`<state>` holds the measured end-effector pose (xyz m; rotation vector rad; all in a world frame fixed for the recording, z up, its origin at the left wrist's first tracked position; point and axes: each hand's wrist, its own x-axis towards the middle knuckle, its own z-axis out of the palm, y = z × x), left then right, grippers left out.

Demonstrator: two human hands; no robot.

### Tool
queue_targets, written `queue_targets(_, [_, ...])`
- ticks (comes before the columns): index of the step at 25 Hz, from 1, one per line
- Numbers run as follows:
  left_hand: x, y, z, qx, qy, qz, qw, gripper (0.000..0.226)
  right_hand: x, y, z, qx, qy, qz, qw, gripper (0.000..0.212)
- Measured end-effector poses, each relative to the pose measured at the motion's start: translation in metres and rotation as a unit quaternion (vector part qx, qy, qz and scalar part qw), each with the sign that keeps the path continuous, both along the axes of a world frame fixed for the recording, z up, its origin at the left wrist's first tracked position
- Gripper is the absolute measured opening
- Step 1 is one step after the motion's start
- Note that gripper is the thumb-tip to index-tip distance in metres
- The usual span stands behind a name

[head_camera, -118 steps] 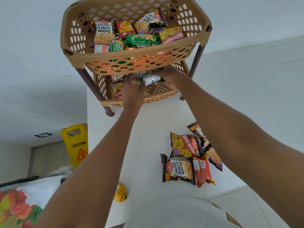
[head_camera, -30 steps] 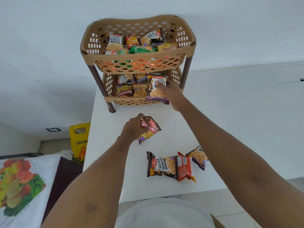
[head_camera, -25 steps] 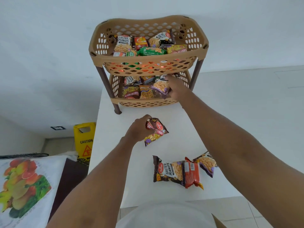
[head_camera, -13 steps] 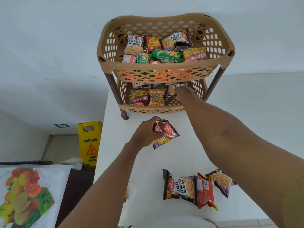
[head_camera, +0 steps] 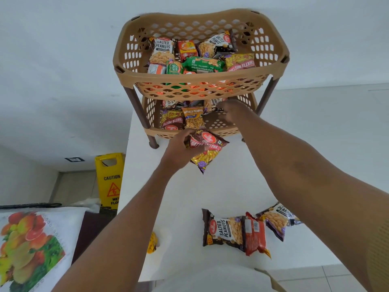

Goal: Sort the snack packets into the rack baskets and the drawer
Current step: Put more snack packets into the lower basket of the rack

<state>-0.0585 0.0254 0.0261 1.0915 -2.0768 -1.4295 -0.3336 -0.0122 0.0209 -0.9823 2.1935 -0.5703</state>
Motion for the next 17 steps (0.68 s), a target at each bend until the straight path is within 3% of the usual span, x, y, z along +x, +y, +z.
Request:
queue_targets(2, [-0.007,0.006,0.008,0.02,0.027,0.036,0.999,0.048,0.008,0.01,0.013,-0.02,-0.065,-0.077,0.995,0.046])
queue_targets(4, [-0.015,0.013,0.014,0.059,0.06,0.068,0.994,0.045,0.007,0.016,0.019,-0.054,-0.059,-0.139,0.987,0.048])
queue_targets(6, [-0.022,0.018,0.018,0.089,0.084,0.1,0.987,0.048,0.009,0.031,0.031,-0.088,-0.03,-0.11,0.99,0.036])
queue_targets(9, [-0.035,0.02,0.022,0.151,0.111,0.157,0.97,0.062,0.028,0.063,0.055,-0.127,-0.254,-0.093,0.954,0.025])
queue_targets(11, [-0.045,0.019,0.023,0.214,0.116,0.215,0.946,0.074,0.032,0.081,0.063,-0.084,-0.379,-0.049,0.92,0.046])
queue_targets(13, [-0.054,0.022,0.029,0.278,0.138,0.254,0.916,0.058,0.028,0.095,0.059,-0.035,-0.434,-0.002,0.9,0.076])
queue_targets(14, [-0.058,0.024,0.033,0.301,0.153,0.263,0.904,0.044,0.028,0.101,0.056,-0.026,-0.458,0.017,0.888,0.077])
queue_targets(17, [-0.067,0.027,0.042,0.286,0.173,0.239,0.912,0.023,0.029,0.107,0.054,-0.063,-0.438,0.039,0.896,0.041])
